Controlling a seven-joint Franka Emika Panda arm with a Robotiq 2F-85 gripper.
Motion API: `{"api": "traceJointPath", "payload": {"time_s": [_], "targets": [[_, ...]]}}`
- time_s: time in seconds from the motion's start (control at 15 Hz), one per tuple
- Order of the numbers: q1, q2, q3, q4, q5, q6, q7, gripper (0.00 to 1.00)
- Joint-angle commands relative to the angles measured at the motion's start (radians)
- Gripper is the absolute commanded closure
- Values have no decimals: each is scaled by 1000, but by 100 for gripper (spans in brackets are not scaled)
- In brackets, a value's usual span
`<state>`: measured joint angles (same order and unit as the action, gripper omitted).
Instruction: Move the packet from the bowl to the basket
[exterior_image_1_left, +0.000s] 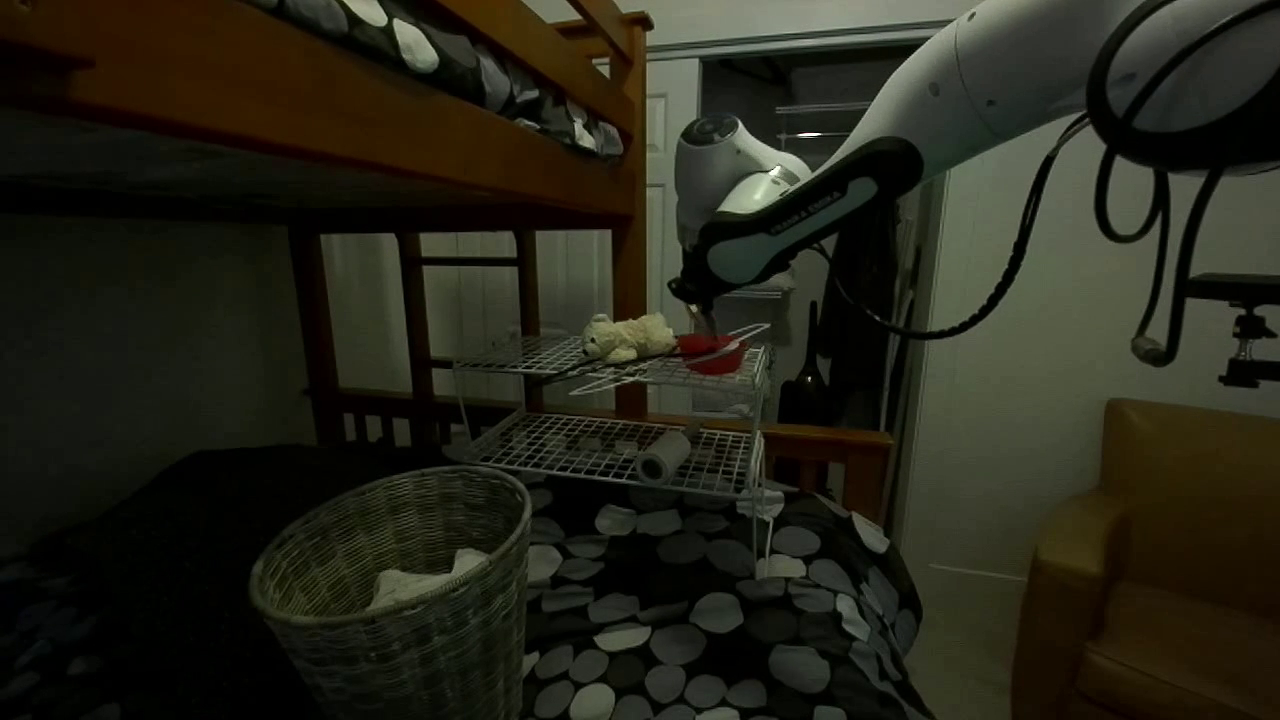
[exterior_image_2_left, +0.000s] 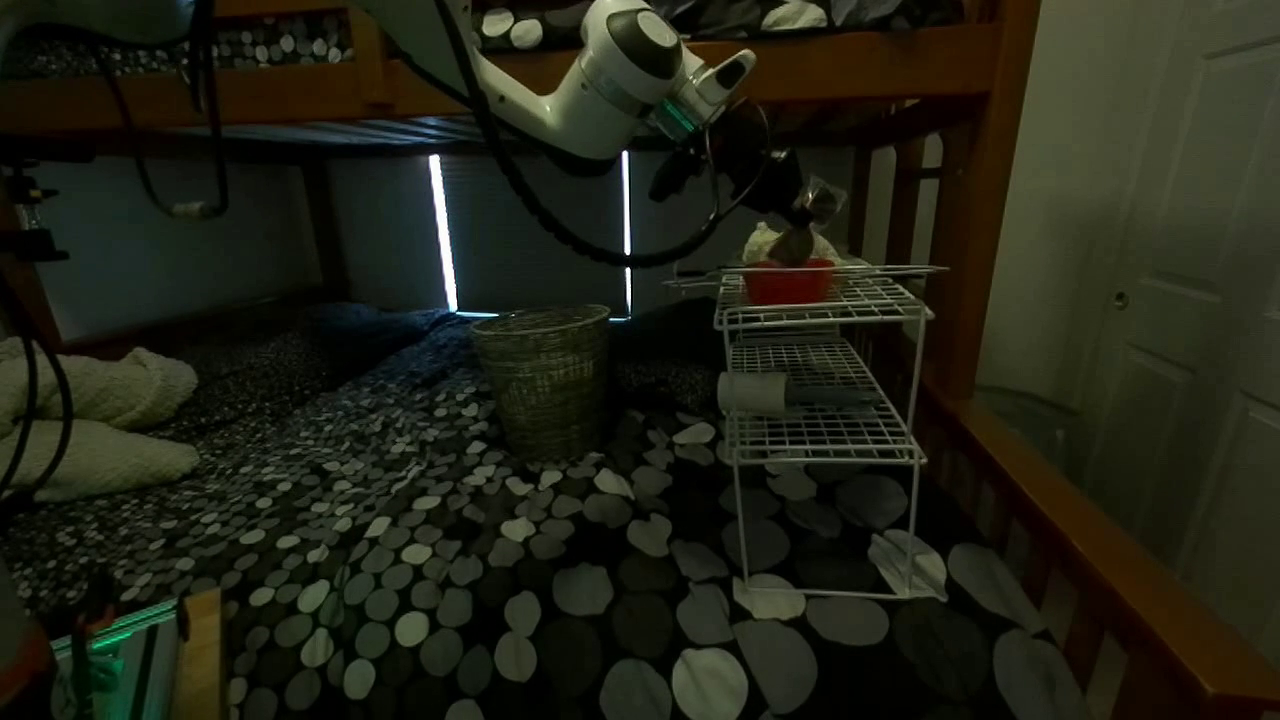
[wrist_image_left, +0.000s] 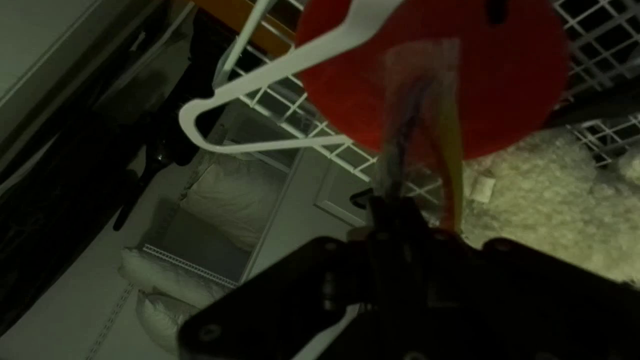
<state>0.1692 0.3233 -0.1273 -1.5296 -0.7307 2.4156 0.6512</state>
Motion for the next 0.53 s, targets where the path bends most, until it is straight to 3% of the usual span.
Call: {"api": "traceJointPath", "payload": {"time_s": [0.0,0.47], "targets": [[-34,-96,52,-50,96,45,-66,98],[-52,-206,182,-114,582,38,-432,98]]}}
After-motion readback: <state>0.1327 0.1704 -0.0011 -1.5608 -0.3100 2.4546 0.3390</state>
